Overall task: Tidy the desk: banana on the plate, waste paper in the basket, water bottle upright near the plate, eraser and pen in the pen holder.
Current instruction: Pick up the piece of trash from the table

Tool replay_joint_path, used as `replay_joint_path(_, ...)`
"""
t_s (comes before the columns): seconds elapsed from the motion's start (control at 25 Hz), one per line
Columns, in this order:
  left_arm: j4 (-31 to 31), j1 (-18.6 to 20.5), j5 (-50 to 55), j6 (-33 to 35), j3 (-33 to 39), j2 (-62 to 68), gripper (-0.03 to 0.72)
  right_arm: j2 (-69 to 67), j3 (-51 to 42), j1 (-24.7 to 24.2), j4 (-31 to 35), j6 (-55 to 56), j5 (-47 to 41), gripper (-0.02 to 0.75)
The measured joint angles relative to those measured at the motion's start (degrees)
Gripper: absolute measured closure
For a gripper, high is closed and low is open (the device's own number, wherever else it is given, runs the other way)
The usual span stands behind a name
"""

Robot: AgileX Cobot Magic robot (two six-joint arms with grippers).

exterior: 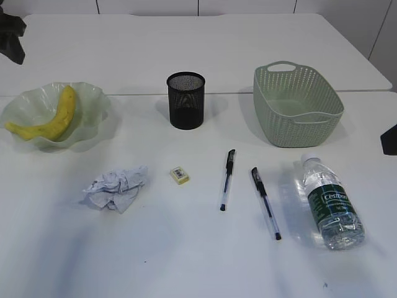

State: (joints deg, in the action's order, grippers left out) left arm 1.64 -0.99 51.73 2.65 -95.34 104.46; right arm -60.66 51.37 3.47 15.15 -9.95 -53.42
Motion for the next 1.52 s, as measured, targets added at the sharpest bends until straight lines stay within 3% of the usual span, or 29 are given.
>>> replay_joint_path(0.24, -0.23, 0.00, 11.23, 0.00, 0.00, -3.89, 0.242, 0.00, 0.00, 0.00, 0.00, 0.00, -0.03, 0.186)
replay_joint_path(0.28, -0.10, 0.00, 12.52, 0.17, 0.00, -4.34, 0.166, 0.00, 0.00, 0.00, 0.08, 0.00, -0.03, 0.186)
replay_joint_path(0.64, 2.66, 0.00, 16.32, -0.02, 0.27, -9.81, 0.241, 0.00, 0.00, 0.00, 0.08, 0.00, -0.42, 0.186)
replay_joint_path(0.92, 4.98, -0.66, 15.91, 0.04, 7.97, -16.43, 0.245, 0.00, 0.00, 0.00, 0.36, 0.00, -0.97, 0.186)
replay_joint_path(1.08, 5.09, -4.05, 13.46, 0.04, 13.93, -19.58, 0.245, 0.00, 0.00, 0.00, 0.85, 0.00, -1.09, 0.186)
replay_joint_path(1.52, 4.13, -19.83, 3.31, 0.04, 23.85, -20.45, 0.245, 0.00, 0.00, 0.00, 1.73, 0.00, -1.31, 0.186)
